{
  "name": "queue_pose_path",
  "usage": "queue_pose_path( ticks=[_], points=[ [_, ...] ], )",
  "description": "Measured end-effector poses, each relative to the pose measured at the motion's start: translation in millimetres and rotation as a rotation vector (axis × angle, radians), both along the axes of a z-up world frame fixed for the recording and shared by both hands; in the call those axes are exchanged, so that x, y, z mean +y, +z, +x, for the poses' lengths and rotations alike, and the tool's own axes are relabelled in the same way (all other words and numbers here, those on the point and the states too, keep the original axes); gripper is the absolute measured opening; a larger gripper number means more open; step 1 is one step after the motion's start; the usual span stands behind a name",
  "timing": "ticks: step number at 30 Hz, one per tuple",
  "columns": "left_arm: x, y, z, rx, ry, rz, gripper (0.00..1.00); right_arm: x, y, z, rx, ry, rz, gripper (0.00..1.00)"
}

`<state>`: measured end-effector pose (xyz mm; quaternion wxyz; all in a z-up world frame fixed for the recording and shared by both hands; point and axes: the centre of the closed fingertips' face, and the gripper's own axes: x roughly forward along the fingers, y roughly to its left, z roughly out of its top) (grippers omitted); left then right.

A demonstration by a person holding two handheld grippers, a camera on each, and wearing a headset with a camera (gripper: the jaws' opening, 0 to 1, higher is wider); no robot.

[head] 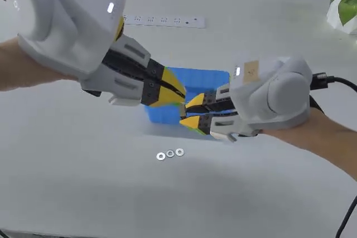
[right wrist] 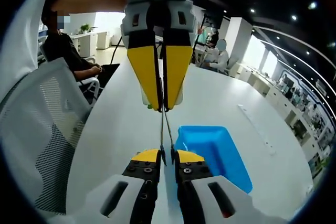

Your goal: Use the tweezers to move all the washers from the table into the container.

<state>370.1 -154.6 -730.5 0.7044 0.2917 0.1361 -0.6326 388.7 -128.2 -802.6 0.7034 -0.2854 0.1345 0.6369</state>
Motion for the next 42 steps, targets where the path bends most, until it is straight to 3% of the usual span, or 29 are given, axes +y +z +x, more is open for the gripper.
queue_pose_path(
  ticks=[6, 15, 26, 42],
  points=[
    [1.2, -11.7, -12.9, 0.034, 0.017, -0.015, 0.05, 1.8, -9.8, -12.8, 0.018, 0.023, -0.017, 0.12],
    [5.0, -28.7, -23.1, 0.083, 0.032, -0.019, 0.05, 6.3, -28.1, -27.1, 0.055, 0.048, -0.036, 0.12],
    [3.6, -37.3, -15.8, 0.107, 0.054, -0.057, 0.05, 6.9, -36.3, -24.9, 0.088, 0.030, -0.030, 0.11],
    [2.1, -46.7, -10.1, 0.139, 0.045, -0.064, 0.05, 2.4, -44.7, -23.2, 0.115, 0.013, -0.036, 0.11]
  ],
)
